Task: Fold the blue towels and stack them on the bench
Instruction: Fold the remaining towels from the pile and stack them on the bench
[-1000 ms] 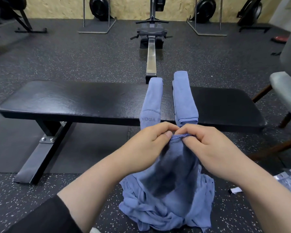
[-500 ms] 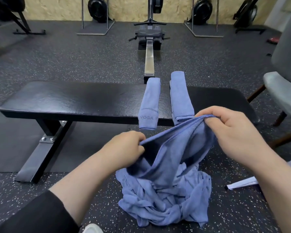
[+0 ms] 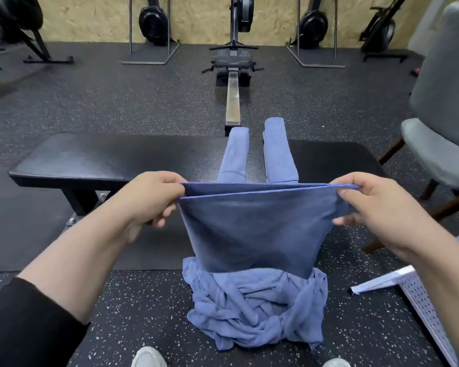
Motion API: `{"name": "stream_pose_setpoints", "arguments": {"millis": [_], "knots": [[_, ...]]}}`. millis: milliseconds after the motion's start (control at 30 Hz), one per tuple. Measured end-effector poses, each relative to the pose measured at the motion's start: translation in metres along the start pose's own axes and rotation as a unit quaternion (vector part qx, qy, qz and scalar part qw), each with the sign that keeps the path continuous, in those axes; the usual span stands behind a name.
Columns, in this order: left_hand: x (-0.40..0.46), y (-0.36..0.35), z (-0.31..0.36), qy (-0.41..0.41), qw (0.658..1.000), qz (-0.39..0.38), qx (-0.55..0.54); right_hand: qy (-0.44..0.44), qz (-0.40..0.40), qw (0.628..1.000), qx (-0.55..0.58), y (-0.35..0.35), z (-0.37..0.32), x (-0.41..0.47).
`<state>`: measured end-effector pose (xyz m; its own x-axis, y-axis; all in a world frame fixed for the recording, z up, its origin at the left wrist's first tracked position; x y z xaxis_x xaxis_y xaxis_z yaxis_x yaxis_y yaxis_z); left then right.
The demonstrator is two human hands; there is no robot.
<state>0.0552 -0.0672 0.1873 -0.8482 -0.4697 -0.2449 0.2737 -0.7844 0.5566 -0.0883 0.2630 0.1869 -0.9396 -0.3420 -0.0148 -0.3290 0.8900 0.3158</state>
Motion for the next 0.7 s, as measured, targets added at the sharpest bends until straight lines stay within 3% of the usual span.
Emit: {"name": "stream_pose_setpoints", "arguments": {"millis": [67,200,267,400,567,700], "knots": [[-0.005,0.003,0.006,-0.003,0.998,-0.003,-0.063,-0.008,-0.005,0.997,0.08,-0.003,-0.003,-0.002],[-0.019,0.005,0.013,-0.017,0.982,-0.07,-0.176,0.005,0.005,0.993,0.116,-0.003,-0.005,-0.006],[-0.023,0.006,0.011,-0.04,0.982,-0.092,-0.158,0.007,0.019,0.992,0.125,-0.003,-0.006,-0.008],[-0.028,0.003,0.005,-0.11,0.993,-0.051,0.007,0.01,0.032,0.992,0.123,-0.001,-0.004,-0.01],[-0.026,-0.001,0.001,-0.115,0.993,-0.002,-0.023,0.009,0.051,0.993,0.108,-0.002,0.002,-0.011],[-0.019,0.007,-0.003,-0.132,0.986,0.089,0.042,0.001,0.04,0.995,0.087,-0.001,0.006,-0.011]]}}
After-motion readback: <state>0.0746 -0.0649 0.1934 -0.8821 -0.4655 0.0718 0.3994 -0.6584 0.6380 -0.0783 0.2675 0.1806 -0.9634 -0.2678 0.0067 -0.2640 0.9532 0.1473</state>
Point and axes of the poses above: each hand's wrist, its own x-axis towards the middle knuckle, its own y-axis out of the back of the hand, z = x × y, the point moved 2 cm from there along x, towards the middle knuckle, and after that the axes turned 7 degrees about x, right-handed, at the moved point
